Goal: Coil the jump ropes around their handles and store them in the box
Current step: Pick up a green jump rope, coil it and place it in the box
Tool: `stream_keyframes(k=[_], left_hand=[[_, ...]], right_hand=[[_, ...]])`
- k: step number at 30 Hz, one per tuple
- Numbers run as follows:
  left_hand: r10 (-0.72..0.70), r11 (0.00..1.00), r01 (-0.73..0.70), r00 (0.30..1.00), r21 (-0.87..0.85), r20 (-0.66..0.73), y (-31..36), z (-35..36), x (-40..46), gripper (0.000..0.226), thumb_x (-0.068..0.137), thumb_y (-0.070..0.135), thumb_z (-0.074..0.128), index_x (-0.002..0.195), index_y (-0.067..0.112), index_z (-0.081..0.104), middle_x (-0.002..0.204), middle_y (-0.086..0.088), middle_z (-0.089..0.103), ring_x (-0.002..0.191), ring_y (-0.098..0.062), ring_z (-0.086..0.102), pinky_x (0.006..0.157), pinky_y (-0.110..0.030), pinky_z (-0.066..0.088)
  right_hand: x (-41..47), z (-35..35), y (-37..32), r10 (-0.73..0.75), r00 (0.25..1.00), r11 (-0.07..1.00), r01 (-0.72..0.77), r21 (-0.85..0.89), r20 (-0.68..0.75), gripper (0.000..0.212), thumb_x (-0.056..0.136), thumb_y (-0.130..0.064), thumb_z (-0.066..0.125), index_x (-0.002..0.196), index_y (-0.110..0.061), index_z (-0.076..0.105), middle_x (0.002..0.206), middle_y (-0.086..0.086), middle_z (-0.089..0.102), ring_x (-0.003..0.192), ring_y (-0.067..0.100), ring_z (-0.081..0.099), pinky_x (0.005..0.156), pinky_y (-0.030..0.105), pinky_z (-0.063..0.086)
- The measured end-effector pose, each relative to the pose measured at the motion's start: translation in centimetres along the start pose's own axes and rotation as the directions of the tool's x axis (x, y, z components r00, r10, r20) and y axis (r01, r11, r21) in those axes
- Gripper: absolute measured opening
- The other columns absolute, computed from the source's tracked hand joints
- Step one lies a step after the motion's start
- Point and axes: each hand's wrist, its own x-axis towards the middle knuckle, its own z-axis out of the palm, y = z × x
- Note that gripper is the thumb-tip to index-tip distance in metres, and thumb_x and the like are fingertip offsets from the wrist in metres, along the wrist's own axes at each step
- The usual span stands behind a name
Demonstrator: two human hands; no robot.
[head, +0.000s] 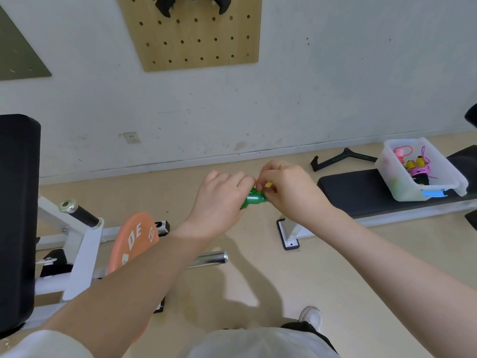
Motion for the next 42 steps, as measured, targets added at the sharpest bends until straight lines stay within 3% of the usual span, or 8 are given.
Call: stream_keyframes(k=[6,10,13,21,25,29,36,42], left_hand=[[-0.022,0.999,0.022,1.0,0.046,-0.001,-0.2,0.6,-0.2,0.038,0.042,0.012,0.082,0.075,0.015,0.062,0.065,0.0,0.058,0.053,-0.025,0.056,0.057,-0.03,0.037],[0.027,0.993,-0.024,0.999,0.119,-0.025,-0.4,1.2,-0.6,0.033,0.046,0.008,0.076,0.075,0.014,0.062,0.064,-0.001,0.056,0.052,-0.026,0.053,0.059,-0.032,0.024],[0.087,0.982,-0.073,0.994,0.174,-0.072,-0.6,1.4,-0.9,0.018,0.054,0.009,0.064,0.071,0.015,0.061,0.063,-0.001,0.054,0.051,-0.025,0.052,0.059,-0.031,0.023],[0.155,0.959,-0.119,0.98,0.258,-0.124,-0.7,2.5,-1.5,0.017,0.067,0.007,0.045,0.071,0.017,0.058,0.063,0.001,0.053,0.049,-0.023,0.048,0.058,-0.032,0.024],[0.081,0.976,-0.055,0.99,0.211,-0.115,-1.4,2.4,-1.2,0.013,0.063,0.01,0.055,0.073,0.017,0.059,0.065,0.001,0.053,0.052,-0.024,0.05,0.058,-0.031,0.029],[-0.029,0.998,0.031,0.999,0.058,-0.041,-1.7,2.0,-0.9,0.036,0.051,0.011,0.08,0.081,0.014,0.061,0.069,0.0,0.056,0.056,-0.026,0.055,0.059,-0.031,0.038],[0.0,0.983,0.007,0.999,-0.181,0.04,-1.9,2.3,-1.6,0.04,0.054,0.012,0.078,0.087,0.015,0.056,0.077,0.002,0.063,0.066,-0.026,0.061,0.066,-0.031,0.042],[-0.031,0.972,0.042,0.998,-0.232,0.054,-1.5,2.1,-1.1,0.035,0.055,0.008,0.076,0.083,0.014,0.056,0.071,0.001,0.061,0.062,-0.028,0.06,0.065,-0.032,0.04]], right_hand=[[-0.1,0.6,-1.2,0.091,0.99,0.97,-0.064,-0.234,0.107,0.025,0.09,-0.007,0.043,0.104,-0.006,0.065,0.104,0.013,0.061,0.093,0.031,0.057,0.064,0.028,0.034],[0.6,1.0,-0.8,0.197,0.97,0.98,-0.197,-0.011,0.143,0.015,0.087,-0.013,0.053,0.084,-0.01,0.068,0.089,0.01,0.066,0.078,0.027,0.059,0.071,0.03,0.047],[0.7,1.0,-0.1,0.255,0.925,0.906,-0.331,0.264,0.283,0.013,0.079,-0.021,0.069,0.071,-0.016,0.061,0.071,0.0,0.054,0.055,0.013,0.042,0.053,0.025,0.032],[0.7,1.9,0.3,0.219,0.859,0.762,-0.447,0.469,0.463,0.025,0.083,-0.008,0.066,0.065,-0.016,0.051,0.071,0.004,0.048,0.068,0.016,0.045,0.065,0.024,0.042],[1.1,1.8,0.3,0.198,0.92,0.835,-0.339,0.433,0.337,0.023,0.083,-0.008,0.065,0.067,-0.019,0.052,0.068,-0.002,0.054,0.066,0.016,0.052,0.071,0.032,0.044],[1.5,1.2,0.8,0.107,0.963,0.891,-0.202,0.406,0.246,0.014,0.084,-0.006,0.062,0.092,-0.018,0.06,0.09,-0.001,0.071,0.089,0.017,0.065,0.086,0.031,0.048],[1.1,0.1,0.6,-0.115,0.96,0.989,0.086,0.12,0.256,0.02,0.084,-0.011,0.062,0.102,-0.014,0.069,0.086,-0.012,0.061,0.072,0.01,0.058,0.067,0.003,0.038],[1.3,0.3,0.3,-0.026,0.973,0.985,-0.015,0.172,0.231,0.026,0.076,-0.003,0.06,0.098,-0.013,0.071,0.082,0.002,0.068,0.074,0.018,0.061,0.08,0.032,0.05]])
